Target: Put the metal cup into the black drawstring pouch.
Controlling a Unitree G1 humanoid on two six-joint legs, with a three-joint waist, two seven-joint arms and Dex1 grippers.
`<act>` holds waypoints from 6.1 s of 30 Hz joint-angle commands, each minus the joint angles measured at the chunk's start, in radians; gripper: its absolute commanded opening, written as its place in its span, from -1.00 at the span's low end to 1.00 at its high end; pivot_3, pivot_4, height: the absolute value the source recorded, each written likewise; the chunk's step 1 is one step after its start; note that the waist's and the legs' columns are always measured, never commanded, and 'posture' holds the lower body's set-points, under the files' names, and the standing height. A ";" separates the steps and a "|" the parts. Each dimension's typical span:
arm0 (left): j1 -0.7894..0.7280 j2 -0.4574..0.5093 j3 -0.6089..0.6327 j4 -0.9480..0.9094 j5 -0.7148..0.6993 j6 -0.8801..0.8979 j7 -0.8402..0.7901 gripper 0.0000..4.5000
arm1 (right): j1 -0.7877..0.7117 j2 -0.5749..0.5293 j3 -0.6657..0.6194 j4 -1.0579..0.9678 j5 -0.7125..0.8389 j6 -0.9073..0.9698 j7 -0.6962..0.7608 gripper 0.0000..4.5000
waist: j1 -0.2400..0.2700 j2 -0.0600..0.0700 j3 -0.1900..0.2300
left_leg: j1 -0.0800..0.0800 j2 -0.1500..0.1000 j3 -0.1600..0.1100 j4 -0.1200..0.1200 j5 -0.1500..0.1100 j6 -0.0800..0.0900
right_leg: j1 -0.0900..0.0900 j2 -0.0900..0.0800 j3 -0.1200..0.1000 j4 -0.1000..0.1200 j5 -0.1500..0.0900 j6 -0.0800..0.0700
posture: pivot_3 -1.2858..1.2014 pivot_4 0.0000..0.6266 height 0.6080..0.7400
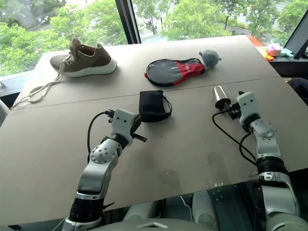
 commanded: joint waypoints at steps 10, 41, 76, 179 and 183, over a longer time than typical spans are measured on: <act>-0.028 -0.037 0.025 -0.051 -0.109 0.073 -0.002 -1.00 | 0.010 0.025 -0.014 -0.098 0.166 0.019 0.136 -0.99 | 0.000 0.000 0.000 | -0.001 0.000 0.000 0.000 -0.001 0.002 | 0.000 0.000 0.000 -0.001 0.000 0.000 | 0.03 -0.52 1.00; -0.134 -0.099 0.047 -0.166 -0.435 0.271 0.000 -1.00 | 0.213 0.085 0.261 -0.727 0.249 0.380 0.319 -0.99 | 0.003 0.000 0.001 | -0.001 -0.001 -0.002 0.001 0.000 0.000 | -0.001 0.000 -0.002 0.000 0.000 0.001 | 0.03 -0.52 1.00; -0.075 -0.047 -0.057 -0.213 -0.537 0.257 -0.067 -1.00 | 0.107 0.416 0.305 -0.688 0.166 0.566 -0.025 -0.34 | 0.002 0.000 0.001 | -0.002 -0.002 -0.002 0.000 0.001 -0.002 | -0.003 0.000 -0.001 0.000 0.000 0.000 | 0.03 -0.52 1.00; -0.325 0.118 0.124 -0.003 -0.690 0.007 -0.247 -0.06 | -0.347 0.391 0.201 -0.853 0.614 0.944 0.092 -1.00 | -0.022 -0.001 0.000 | -0.020 -0.001 -0.002 -0.010 0.005 -0.008 | -0.027 0.000 -0.001 0.003 0.003 -0.005 | 0.03 -0.52 1.00; -0.324 0.111 0.122 -0.006 -0.686 0.008 -0.242 -0.06 | -0.347 0.392 0.201 -0.860 0.619 0.952 0.092 -1.00 | -0.023 -0.001 0.000 | -0.020 -0.001 -0.002 -0.010 0.005 -0.008 | -0.027 0.000 -0.001 0.003 0.003 -0.005 | 0.03 -0.52 1.00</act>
